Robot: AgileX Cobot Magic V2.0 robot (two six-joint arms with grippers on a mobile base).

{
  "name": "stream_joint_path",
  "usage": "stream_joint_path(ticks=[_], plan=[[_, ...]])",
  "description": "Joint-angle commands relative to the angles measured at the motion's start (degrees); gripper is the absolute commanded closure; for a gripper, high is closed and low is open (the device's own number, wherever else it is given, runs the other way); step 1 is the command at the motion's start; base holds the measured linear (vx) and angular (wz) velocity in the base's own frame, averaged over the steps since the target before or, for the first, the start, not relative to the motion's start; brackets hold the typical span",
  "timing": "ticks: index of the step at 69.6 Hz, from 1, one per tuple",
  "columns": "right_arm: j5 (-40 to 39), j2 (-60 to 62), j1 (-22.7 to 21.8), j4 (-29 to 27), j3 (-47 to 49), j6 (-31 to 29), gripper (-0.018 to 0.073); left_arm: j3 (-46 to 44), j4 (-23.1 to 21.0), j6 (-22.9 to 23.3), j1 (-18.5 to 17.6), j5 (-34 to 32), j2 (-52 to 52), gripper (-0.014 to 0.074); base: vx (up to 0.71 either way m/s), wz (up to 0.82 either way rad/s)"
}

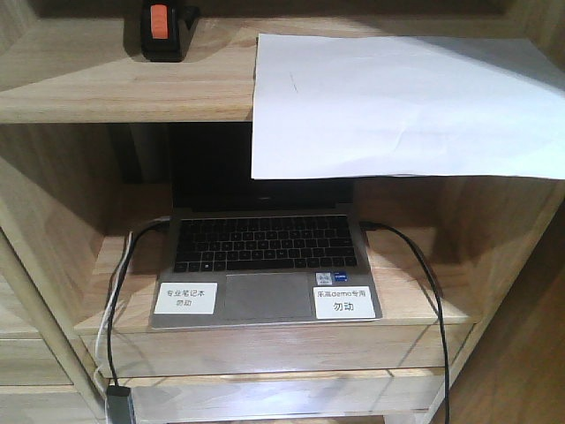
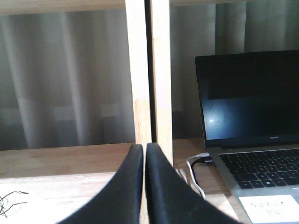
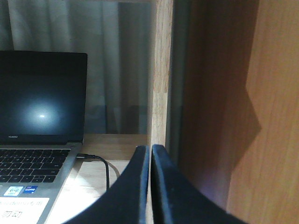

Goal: Grab stapler and paper to desk for stapling

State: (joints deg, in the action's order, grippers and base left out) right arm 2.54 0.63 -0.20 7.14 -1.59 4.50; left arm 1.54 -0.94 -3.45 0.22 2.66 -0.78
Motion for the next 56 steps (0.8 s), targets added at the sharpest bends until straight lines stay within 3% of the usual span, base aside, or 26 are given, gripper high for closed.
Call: stream_joint_path(ticks=[1, 56], plan=[[-4.1, 0.8, -0.3, 0.1, -0.2, 0.1, 0.0568, 1.0, -0.4, 0.4, -0.3, -4.3, -0.8, 0.0603, 0.00, 0.00], [-4.1, 0.9, -0.3, 0.1, -0.2, 0.1, 0.0568, 1.0, -0.4, 0.4, -0.3, -4.3, -0.8, 0.0603, 0.00, 0.00]])
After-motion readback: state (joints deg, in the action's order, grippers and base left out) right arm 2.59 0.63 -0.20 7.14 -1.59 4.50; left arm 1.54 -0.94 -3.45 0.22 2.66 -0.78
